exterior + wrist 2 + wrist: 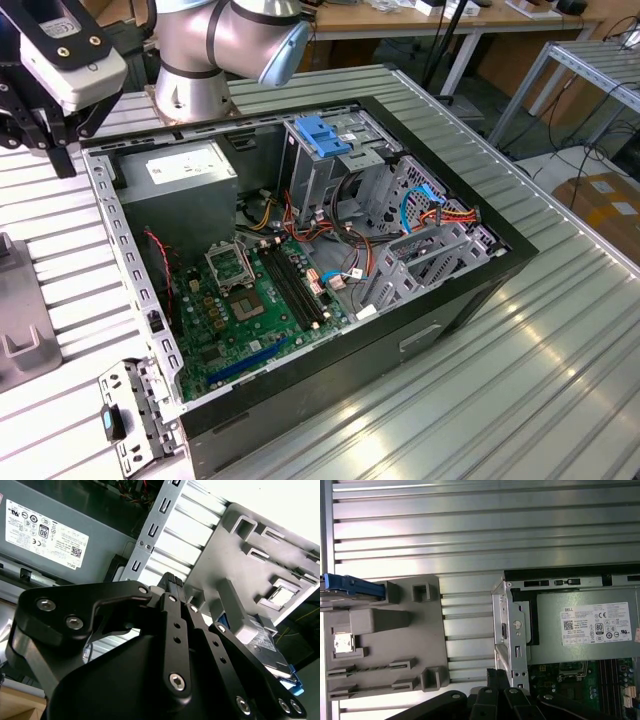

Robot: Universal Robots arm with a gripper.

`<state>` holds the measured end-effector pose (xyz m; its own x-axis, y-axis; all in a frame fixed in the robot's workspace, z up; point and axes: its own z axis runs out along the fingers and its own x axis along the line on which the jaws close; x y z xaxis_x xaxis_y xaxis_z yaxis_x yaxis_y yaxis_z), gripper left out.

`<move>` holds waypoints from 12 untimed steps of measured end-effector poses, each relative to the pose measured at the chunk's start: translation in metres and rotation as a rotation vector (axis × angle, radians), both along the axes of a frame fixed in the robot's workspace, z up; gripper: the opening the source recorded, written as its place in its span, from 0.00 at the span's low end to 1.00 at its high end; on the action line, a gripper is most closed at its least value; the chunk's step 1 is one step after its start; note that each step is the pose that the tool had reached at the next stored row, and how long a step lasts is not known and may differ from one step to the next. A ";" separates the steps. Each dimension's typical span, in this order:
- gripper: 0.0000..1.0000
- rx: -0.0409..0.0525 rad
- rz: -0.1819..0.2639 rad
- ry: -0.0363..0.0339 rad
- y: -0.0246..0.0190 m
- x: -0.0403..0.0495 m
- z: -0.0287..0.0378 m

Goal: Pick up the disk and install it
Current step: 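Reach for the disk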

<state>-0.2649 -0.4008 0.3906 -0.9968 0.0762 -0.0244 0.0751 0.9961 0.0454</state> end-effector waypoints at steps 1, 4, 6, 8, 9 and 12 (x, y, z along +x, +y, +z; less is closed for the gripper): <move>0.10 0.0000 0.000 0.0000 0.0000 -0.0002 0.0000; 0.10 0.0000 0.000 0.0000 0.0000 -0.0009 -0.0001; 0.10 0.0000 0.000 0.0000 0.0000 -0.0015 -0.0001; 0.10 0.0000 0.000 0.0000 0.0000 -0.0020 -0.0002; 0.10 0.0000 0.000 0.0000 0.0000 -0.0022 -0.0002; 0.10 0.0000 0.000 0.0000 0.0000 -0.0030 -0.0002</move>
<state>-0.2679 -0.4008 0.3903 -0.9968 0.0763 -0.0244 0.0751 0.9961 0.0454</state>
